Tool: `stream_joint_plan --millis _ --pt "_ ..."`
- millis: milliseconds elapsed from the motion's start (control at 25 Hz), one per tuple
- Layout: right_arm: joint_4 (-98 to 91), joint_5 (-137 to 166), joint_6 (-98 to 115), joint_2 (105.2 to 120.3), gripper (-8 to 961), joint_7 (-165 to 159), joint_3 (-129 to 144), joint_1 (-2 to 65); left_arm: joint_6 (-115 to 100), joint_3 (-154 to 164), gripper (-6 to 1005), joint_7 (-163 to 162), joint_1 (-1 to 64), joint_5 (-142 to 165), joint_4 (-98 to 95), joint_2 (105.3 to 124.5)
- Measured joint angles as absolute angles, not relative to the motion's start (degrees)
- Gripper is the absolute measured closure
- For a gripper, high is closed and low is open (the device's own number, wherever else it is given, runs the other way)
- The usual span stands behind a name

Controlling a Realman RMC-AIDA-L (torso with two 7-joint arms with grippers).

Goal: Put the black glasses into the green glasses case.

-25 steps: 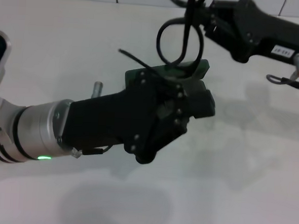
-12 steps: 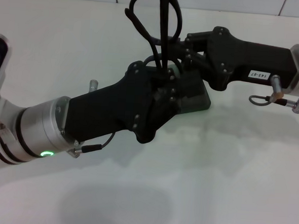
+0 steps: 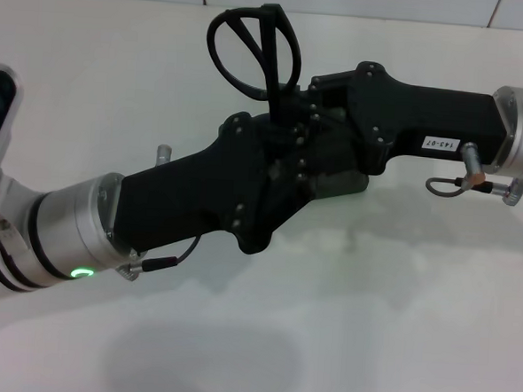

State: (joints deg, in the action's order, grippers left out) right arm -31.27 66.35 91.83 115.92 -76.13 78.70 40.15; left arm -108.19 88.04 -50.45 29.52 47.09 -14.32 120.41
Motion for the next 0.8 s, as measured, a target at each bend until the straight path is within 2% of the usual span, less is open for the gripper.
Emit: stream_joint_plan --millis 480,600,800 --pt "-31.29 66.37 91.53 115.62 897 -76.55 78.42 40.24 -107.15 87.75 967 -50.62 29.40 47.10 -13.07 120.40" --pt "-31.52 66.59 89.52 114.85 898 -76.50 77.58 39.90 -107.56 87.72 967 -50.63 28.44 46.99 -12.75 120.25" --pt "-32.95 72.09 84.15 112.22 897 -76.82 77.09 40.62 -109.63 87.71 967 -49.80 25.17 47.01 -13.17 119.67"
